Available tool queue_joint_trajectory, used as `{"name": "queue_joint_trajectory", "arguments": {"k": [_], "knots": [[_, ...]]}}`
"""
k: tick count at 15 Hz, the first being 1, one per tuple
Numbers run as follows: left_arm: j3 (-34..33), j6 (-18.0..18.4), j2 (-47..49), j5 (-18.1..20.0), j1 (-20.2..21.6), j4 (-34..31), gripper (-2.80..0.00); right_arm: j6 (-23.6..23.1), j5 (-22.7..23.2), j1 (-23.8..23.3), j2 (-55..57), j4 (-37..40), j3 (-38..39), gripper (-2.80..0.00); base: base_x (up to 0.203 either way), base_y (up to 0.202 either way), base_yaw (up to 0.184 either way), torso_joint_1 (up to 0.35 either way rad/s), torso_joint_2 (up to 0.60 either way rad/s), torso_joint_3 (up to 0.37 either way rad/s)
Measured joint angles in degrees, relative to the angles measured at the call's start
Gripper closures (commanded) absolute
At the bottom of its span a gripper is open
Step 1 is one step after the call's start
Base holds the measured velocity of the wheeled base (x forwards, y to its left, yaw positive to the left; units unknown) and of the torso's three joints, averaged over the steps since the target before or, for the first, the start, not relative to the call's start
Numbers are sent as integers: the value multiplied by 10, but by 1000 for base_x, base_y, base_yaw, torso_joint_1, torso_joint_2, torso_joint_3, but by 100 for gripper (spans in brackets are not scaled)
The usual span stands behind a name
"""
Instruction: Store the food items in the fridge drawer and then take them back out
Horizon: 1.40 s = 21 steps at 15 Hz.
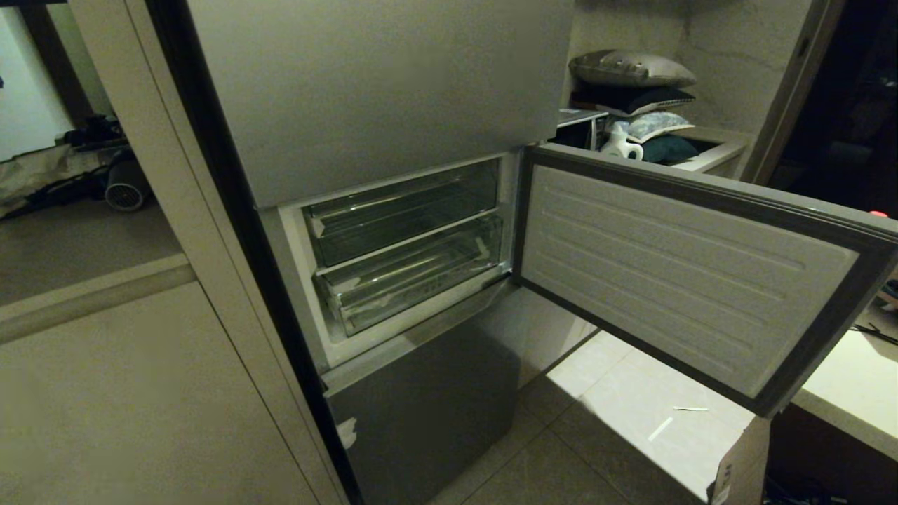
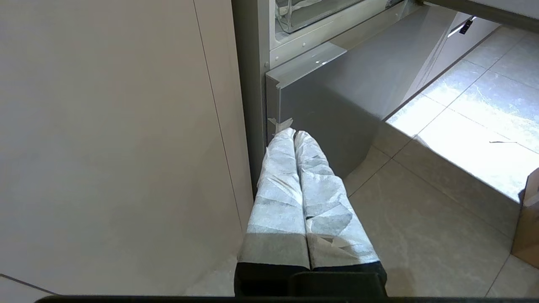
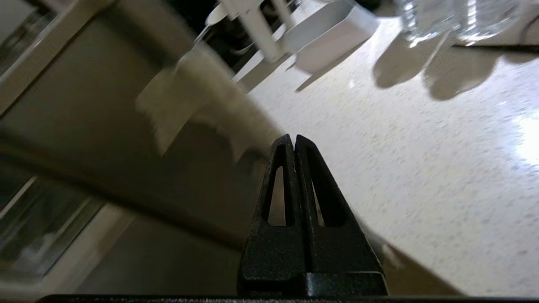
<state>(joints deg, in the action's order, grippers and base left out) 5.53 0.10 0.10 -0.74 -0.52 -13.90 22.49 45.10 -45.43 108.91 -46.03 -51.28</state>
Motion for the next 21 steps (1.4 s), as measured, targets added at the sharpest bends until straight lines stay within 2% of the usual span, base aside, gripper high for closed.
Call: {"name": "queue_joint_trajectory", "arguments": {"k": [4, 9, 16, 21], "knots": [[0, 0, 0, 0, 0, 0, 0, -1, 40, -7, -19, 1, 26, 0, 0, 0, 0, 0, 0, 0], [0, 0, 0, 0, 0, 0, 0, 1, 40, -55, -49, -1, 46, 0, 0, 0, 0, 0, 0, 0], [0, 0, 0, 0, 0, 0, 0, 15, 44, -65, 31, 1, -53, 0, 0, 0, 0, 0, 0, 0], [0, 0, 0, 0, 0, 0, 0, 26, 106, -52, 72, 2, -73, 0, 0, 0, 0, 0, 0, 0]]}}
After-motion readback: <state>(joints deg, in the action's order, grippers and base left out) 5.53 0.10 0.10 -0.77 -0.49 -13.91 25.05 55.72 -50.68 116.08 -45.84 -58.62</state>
